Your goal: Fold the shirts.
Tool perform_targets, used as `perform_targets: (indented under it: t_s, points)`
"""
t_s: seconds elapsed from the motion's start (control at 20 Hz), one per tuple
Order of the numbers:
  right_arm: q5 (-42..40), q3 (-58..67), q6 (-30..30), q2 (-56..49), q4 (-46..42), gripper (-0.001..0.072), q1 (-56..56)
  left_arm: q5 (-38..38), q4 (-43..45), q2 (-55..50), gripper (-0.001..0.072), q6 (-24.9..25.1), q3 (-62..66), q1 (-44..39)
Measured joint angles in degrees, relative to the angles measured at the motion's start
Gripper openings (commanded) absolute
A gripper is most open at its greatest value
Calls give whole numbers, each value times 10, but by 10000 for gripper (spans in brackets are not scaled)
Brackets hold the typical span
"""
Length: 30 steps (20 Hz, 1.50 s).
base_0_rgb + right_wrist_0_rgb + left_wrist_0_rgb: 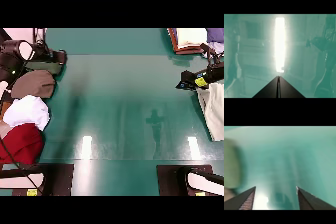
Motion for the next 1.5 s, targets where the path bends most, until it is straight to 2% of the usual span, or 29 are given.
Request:
perform_targets:
  t_s: [0.15, 0.35, 0.65, 0.7, 0.8, 0.85, 1.05, 1.25, 1.5]
  points:
    - [0, 0, 0, 0, 0, 22, 0, 46, 34, -52, 613, -31, 0, 47]
    - [0, 0, 0, 0, 0, 22, 0, 85, 51, -124, 613, -48, 5, 83]
    - [1, 0, 0, 0, 1, 22, 1, 85, 58, -219, 611, -63, 78, 97]
    - [1, 0, 0, 0, 1, 22, 1, 83, 58, -228, 593, -65, 85, 97]
    - [2, 0, 0, 0, 1, 22, 1, 78, 58, -241, 74, -69, 95, 98]
    - [2, 0, 0, 0, 1, 22, 1, 76, 58, -244, 24, -70, 99, 98]
    - [2, 0, 0, 0, 1, 22, 1, 42, 52, -249, 23, -72, 133, 99]
    - [-1, 24, 0, 0, 2, 22, 1, -53, 38, -244, 22, -64, 269, 93]
    - [7, 143, 0, 0, 19, 22, 1, -88, 28, -118, 22, -32, 331, 54]
